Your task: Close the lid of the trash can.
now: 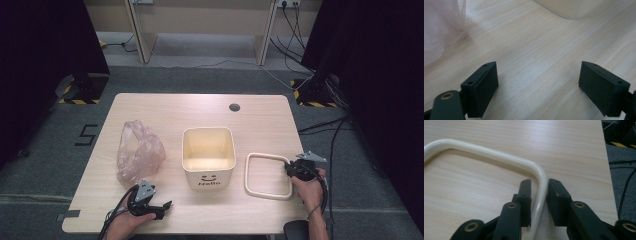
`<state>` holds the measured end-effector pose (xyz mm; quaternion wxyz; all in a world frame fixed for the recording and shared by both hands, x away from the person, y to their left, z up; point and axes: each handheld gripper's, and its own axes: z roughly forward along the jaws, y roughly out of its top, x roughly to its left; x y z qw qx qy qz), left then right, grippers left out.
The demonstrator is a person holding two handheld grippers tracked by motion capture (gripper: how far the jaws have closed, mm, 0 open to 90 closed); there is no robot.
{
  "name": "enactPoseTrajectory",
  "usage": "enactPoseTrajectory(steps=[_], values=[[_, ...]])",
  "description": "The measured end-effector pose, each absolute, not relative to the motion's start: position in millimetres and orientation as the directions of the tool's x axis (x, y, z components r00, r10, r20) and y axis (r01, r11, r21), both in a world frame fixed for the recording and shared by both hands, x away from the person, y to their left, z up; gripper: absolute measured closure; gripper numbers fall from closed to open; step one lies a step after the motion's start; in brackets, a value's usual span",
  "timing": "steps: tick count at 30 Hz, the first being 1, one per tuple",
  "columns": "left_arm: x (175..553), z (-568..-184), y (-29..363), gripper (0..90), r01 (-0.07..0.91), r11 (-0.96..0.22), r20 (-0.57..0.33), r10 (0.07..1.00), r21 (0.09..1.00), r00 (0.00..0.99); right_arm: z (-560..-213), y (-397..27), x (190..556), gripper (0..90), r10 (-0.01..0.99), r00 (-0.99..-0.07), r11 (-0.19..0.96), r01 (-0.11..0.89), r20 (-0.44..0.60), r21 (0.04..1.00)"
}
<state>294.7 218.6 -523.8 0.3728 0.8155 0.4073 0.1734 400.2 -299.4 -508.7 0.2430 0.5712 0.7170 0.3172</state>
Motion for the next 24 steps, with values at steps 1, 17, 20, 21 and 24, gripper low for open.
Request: enactPoseTrajectory(steps=[1,17,20,21,24], values=[[294.7,-523.8,218.6,15.1,0.535,-0.39,-0.021,0.794,0.749,0.608,-508.7,-299.4,400.2,74.6,0.973,-0.229,0.146,0.665,0.014,0.732],[294.8,-523.8,218.6,15.0,0.534,-0.39,-0.021,0.793,0.75,0.609,-503.5,-300.2,398.7,81.6,0.97,-0.244,0.156,0.617,-0.001,0.771],[294.8,-523.8,218.6,15.0,0.534,-0.39,-0.021,0.793,0.75,0.609,-502.0,-300.7,398.1,81.6,0.97,-0.242,0.144,0.615,0.012,0.775],[294.7,-523.7,218.5,15.0,0.535,-0.39,-0.021,0.794,0.749,0.608,-500.5,-301.1,398.3,81.6,0.969,-0.248,0.145,0.609,0.014,0.78],[294.4,-523.6,219.1,15.4,0.537,-0.386,-0.026,0.794,0.75,0.607,-497.3,-298.0,397.4,81.6,0.964,-0.265,0.163,0.594,0.0,0.788]])
